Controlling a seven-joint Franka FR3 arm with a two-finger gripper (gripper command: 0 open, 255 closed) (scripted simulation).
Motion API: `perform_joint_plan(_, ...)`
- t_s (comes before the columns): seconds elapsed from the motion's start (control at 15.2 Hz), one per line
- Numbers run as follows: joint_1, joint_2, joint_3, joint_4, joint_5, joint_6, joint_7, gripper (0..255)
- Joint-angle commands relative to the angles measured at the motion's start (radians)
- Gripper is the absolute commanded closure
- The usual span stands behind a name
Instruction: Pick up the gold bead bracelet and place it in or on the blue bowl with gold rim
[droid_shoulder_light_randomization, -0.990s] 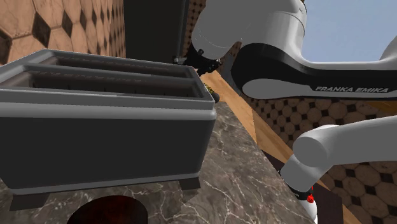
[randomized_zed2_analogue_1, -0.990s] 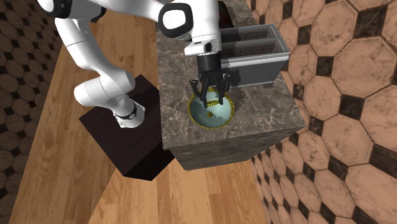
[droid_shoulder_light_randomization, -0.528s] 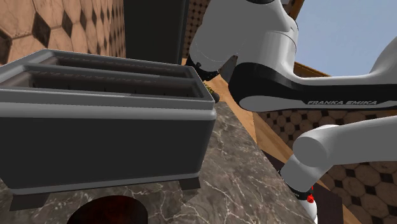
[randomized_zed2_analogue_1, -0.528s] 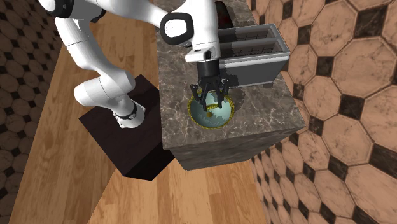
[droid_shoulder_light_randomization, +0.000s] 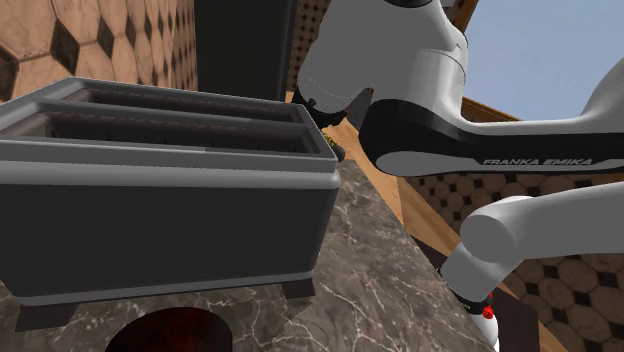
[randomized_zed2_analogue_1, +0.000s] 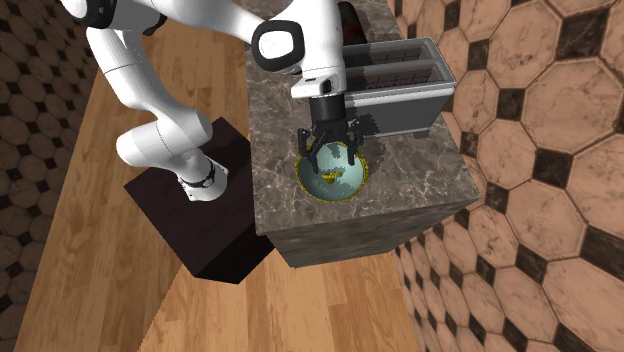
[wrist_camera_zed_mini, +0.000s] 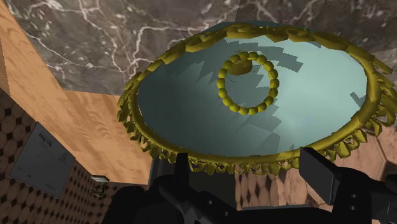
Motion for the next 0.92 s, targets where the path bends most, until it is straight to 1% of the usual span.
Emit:
perform_joint_plan(0.0, 0.000, 0.000, 0.000, 0.000, 0.000, 0.000, 0.000, 0)
perform_joint_plan(0.13, 0.000, 0.000, 0.000, 0.000, 0.000, 0.000, 0.000, 0)
perform_joint_plan(0.4, 0.050, -0.040, -0.023, 0.078, 0.025, -0.128, -0.016, 0)
perform_joint_plan(0.86, 0.050, -0.040, -0.023, 0.078, 0.025, -0.128, -0.016, 0)
